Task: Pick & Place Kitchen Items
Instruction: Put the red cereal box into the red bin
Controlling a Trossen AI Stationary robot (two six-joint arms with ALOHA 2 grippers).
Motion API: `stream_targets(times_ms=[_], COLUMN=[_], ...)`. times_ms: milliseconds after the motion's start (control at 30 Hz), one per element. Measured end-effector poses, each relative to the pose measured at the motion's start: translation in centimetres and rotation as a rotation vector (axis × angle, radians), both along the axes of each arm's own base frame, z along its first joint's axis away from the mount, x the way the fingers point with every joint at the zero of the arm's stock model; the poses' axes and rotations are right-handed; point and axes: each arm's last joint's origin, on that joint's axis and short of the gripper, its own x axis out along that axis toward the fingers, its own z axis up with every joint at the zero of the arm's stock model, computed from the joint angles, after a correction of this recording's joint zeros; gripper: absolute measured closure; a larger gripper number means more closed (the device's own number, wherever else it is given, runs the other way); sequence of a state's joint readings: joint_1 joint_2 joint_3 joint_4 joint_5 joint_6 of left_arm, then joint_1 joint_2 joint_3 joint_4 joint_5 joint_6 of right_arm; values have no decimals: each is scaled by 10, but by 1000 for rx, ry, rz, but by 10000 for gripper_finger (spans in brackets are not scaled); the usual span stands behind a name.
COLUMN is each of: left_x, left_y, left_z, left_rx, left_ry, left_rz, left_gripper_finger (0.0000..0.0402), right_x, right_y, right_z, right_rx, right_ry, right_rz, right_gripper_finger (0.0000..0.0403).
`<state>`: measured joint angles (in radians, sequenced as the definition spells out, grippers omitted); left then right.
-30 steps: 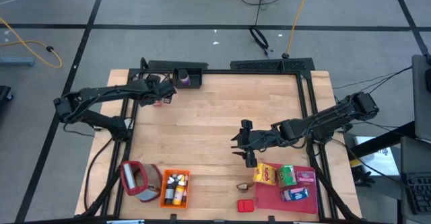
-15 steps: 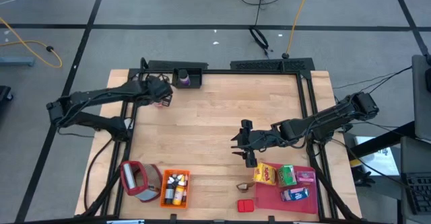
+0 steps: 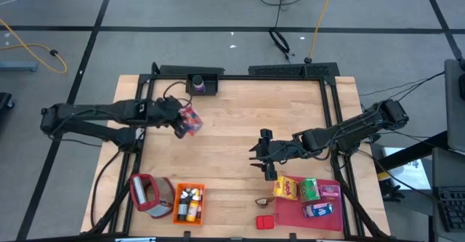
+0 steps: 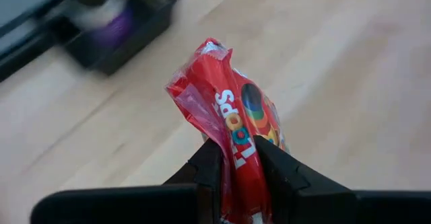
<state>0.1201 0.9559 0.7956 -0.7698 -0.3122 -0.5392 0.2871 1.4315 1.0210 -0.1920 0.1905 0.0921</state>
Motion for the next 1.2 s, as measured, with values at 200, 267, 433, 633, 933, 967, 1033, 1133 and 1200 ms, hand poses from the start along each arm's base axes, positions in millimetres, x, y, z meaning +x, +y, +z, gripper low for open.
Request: stream_targets(times_ms=[200,267,433,633,933,967,1033,1133,1200], left_x=[17,25,41,60,89,93,98,104,108], left_y=[-31,-41,-65,-91,-117,-118,-119,-121,-123], left_z=[15,18,17,8,-8,-10,-12,-16,-16], left_rx=[92,130,189,234,400,415,451,494,512], left_ry=[-184,-224,-287,-320,-367,-374,-384,-391,-417], left_rz=[-265,-350,-506,-630,-684,-690,-691,-685,-691], left_gripper_finger=[339,339,339,339,339,339,339,339,339], right_x=[2,5,11,16,18,18,19,20,19], right_y=[1,1,-5,-18,-20,-19,-18,-17,-17], right_z=[2,6,15,20,21,22,24,25,25], right_rx=[9,17,-7,4,38,55,88,111,110], right_ry=[-29,-74,-187,-245,-261,-266,-286,-290,-285], right_rz=[0,-5,-76,-137,-129,-113,-85,-50,-50], right_gripper_finger=[170,170,170,170,170,170,170,170,170])
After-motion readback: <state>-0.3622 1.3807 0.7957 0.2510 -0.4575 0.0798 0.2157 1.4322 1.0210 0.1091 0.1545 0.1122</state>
